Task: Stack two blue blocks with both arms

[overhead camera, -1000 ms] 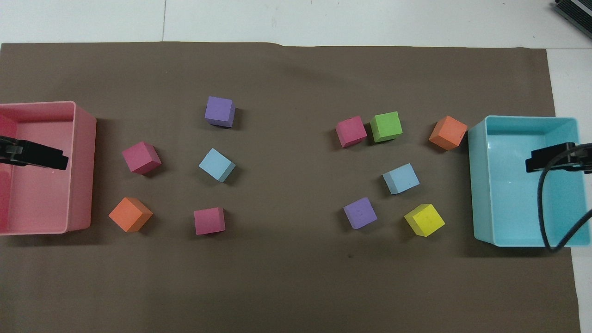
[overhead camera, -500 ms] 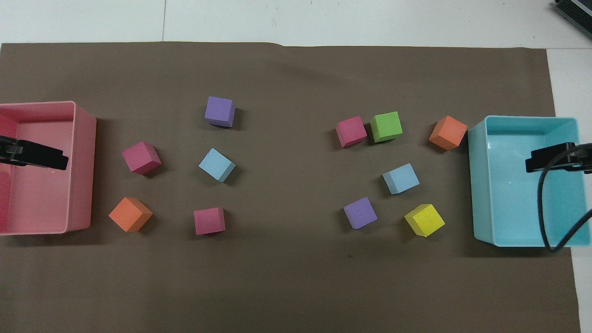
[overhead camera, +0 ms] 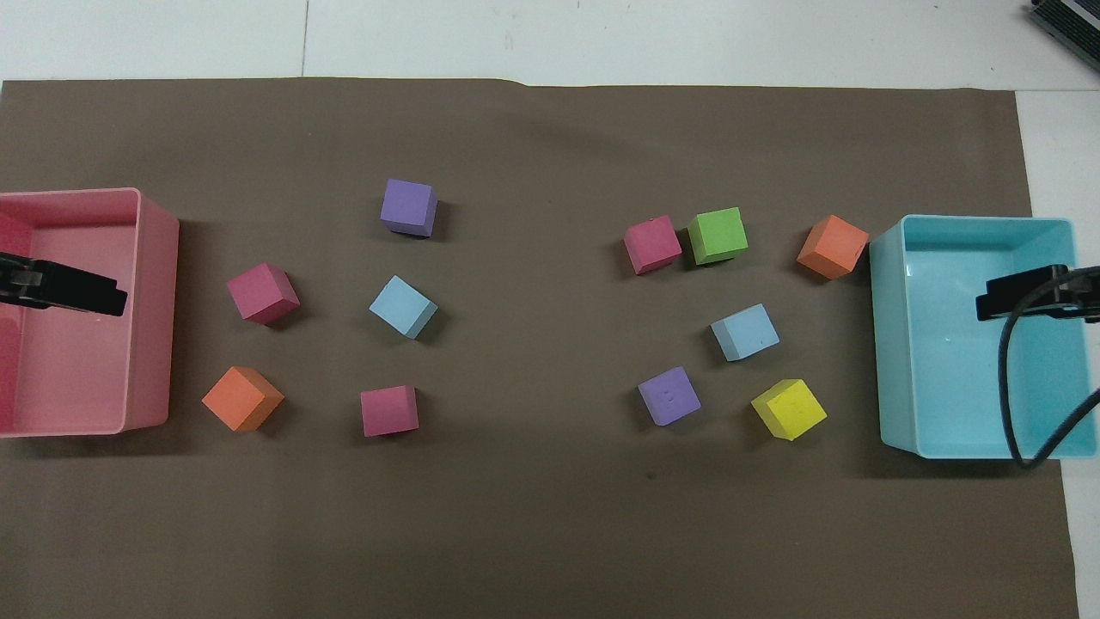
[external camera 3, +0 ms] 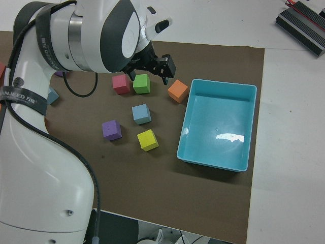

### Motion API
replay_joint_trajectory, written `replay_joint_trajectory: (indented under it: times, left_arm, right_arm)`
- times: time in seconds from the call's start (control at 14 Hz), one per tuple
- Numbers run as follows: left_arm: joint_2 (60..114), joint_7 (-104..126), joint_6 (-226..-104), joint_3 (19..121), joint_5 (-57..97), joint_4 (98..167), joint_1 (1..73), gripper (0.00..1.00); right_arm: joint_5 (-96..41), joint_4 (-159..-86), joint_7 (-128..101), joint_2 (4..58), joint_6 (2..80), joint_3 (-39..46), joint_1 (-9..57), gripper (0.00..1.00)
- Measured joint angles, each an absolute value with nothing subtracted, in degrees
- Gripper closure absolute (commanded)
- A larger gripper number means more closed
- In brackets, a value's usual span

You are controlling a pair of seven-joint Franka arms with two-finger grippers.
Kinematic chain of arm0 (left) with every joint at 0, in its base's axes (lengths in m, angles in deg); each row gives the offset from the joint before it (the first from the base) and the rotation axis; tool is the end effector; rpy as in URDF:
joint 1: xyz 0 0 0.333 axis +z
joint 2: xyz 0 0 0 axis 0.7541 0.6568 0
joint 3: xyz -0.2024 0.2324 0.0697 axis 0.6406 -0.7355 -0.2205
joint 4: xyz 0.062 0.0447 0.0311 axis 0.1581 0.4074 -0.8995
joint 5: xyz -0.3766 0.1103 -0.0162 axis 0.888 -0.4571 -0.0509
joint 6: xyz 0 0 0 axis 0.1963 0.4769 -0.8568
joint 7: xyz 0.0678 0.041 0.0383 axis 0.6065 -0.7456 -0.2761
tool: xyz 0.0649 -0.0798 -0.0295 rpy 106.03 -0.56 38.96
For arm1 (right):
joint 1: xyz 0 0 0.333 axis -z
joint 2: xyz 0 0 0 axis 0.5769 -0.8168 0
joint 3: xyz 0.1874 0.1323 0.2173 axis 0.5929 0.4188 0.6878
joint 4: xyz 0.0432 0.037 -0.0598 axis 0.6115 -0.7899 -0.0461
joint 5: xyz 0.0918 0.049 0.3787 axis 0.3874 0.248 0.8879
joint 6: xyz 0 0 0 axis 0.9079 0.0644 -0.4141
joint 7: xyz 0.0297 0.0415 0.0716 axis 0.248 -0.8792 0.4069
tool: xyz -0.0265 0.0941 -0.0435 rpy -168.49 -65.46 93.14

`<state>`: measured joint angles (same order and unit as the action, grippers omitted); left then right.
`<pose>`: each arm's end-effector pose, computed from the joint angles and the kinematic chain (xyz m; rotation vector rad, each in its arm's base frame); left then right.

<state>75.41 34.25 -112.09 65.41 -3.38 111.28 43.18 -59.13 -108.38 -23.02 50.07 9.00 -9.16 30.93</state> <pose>0.5350 -0.0399 0.6542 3.0925 -0.3238 -0.0098 0.5265 -0.0143 0.6570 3.1347 -0.0690 -0.0138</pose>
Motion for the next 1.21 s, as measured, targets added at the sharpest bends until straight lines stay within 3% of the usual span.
replay_joint_trajectory:
  times: [1.0,1.21]
  left_arm:
    - [75.41,34.25,-112.09,65.41,-3.38,111.28,43.18,0.0]
    - [75.41,34.25,-112.09,65.41,-3.38,111.28,43.18,0.0]
  right_arm:
    - [-59.12,-108.89,-23.04,50.16,9.16,-9.05,30.89,0.0]
    - [-59.11,-111.76,-23.04,50.06,12.83,-8.36,28.06,0.0]
